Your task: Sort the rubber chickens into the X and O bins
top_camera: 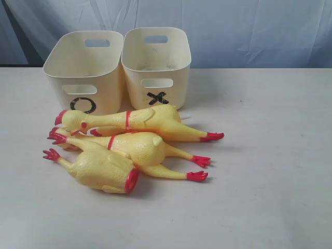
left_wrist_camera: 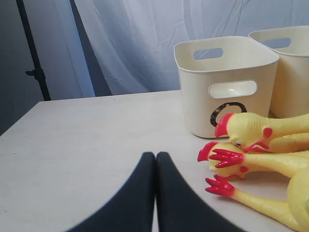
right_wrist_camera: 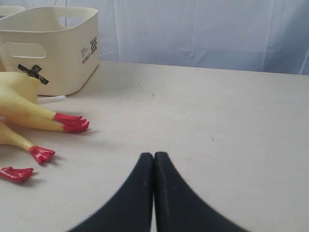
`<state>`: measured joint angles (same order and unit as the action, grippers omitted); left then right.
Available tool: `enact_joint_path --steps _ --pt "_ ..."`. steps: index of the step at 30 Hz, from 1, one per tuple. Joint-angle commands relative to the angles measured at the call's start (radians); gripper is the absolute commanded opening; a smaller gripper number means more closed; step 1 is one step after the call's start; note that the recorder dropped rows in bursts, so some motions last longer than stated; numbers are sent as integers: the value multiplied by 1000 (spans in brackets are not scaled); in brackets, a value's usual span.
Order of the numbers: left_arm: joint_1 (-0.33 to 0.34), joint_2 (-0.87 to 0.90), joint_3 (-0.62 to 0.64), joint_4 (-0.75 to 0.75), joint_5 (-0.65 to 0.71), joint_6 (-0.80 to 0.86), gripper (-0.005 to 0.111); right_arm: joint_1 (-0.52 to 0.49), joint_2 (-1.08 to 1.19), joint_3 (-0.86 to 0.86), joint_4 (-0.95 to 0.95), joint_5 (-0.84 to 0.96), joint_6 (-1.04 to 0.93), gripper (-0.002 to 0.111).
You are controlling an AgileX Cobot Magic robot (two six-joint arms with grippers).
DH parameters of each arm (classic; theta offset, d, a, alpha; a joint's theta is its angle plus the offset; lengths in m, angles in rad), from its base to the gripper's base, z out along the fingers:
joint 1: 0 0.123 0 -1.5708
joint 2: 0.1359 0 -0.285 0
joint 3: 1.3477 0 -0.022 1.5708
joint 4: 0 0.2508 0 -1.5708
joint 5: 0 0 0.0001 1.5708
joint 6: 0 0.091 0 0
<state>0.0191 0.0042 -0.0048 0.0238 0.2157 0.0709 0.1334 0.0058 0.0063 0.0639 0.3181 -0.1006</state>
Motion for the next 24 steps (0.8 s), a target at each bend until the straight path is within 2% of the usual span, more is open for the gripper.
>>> enact_joint_path --steps 1,24 --pt "-2 -4 5 4 -9 0 0 -4 -6 -6 -3 -14 -2 0" --pt "-2 -4 5 4 -9 0 0 32 -6 -6 -3 -12 -2 0"
